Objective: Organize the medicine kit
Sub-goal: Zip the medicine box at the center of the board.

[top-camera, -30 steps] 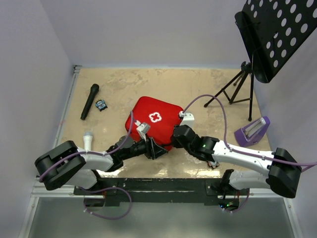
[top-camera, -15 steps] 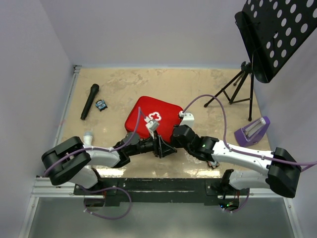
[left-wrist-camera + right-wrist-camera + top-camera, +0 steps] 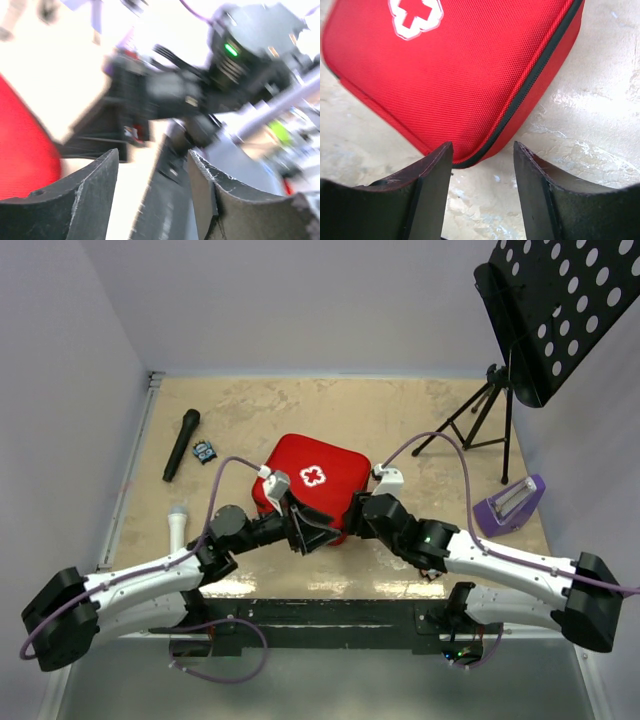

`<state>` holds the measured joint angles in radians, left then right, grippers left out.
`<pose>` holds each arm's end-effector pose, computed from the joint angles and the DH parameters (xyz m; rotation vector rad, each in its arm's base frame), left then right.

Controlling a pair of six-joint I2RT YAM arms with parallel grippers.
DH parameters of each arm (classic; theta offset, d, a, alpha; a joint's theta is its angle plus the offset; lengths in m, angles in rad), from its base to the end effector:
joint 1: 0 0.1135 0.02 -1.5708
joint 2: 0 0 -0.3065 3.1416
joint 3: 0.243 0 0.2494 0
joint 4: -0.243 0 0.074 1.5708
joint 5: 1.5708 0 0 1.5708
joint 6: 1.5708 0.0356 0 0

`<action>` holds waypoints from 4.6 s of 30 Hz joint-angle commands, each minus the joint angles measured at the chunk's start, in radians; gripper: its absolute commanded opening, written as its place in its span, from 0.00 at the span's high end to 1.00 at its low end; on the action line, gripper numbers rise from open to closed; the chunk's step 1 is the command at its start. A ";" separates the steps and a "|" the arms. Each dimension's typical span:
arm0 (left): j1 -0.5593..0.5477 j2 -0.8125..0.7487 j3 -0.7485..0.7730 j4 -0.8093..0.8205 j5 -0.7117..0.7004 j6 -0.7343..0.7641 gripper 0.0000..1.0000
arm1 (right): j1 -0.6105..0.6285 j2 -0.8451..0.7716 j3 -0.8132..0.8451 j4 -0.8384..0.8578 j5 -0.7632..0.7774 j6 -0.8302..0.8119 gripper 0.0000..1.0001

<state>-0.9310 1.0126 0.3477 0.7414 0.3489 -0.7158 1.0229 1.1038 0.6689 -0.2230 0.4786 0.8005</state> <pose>0.1051 -0.1616 0.2796 0.5010 1.6451 -1.5401 0.1236 0.1711 0.2750 0.0176 2.1909 0.5194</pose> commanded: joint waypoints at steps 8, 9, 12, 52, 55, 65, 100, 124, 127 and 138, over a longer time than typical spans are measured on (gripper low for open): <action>0.227 0.042 0.282 -0.545 -0.433 0.145 0.00 | 0.026 -0.133 -0.098 0.166 -0.193 -0.110 0.48; 0.228 0.110 0.339 -0.583 -0.410 0.165 0.00 | 0.032 -0.128 -0.095 0.168 -0.199 -0.116 0.48; 0.227 0.272 0.444 -0.633 -0.299 0.174 0.11 | 0.046 -0.099 -0.092 0.168 -0.210 -0.121 0.47; 0.213 0.557 0.255 -0.304 0.024 0.062 0.73 | 0.069 0.051 -0.212 0.424 -0.218 0.092 0.43; 0.213 0.572 0.249 -0.294 0.024 0.059 0.75 | 0.071 0.060 -0.213 0.436 -0.210 0.098 0.44; 0.212 0.586 0.209 -0.243 0.036 0.042 0.78 | 0.069 0.088 -0.216 0.464 -0.138 0.164 0.50; 0.212 0.624 0.188 -0.194 0.073 0.044 0.85 | 0.069 0.054 -0.187 0.516 -0.072 0.207 0.78; 0.209 0.620 0.175 -0.175 0.087 0.033 0.86 | 0.069 0.139 -0.178 0.508 -0.098 0.247 0.54; 0.209 0.616 0.175 -0.178 0.088 0.036 0.86 | 0.069 0.188 -0.149 0.470 -0.097 0.259 0.54; 0.210 0.618 0.171 -0.172 0.098 0.039 0.86 | 0.071 0.174 -0.144 0.392 -0.022 0.342 0.63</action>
<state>-0.7139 1.5951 0.5728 0.7193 0.4320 -0.6964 1.1038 1.3193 0.4969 0.1867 0.3470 1.0939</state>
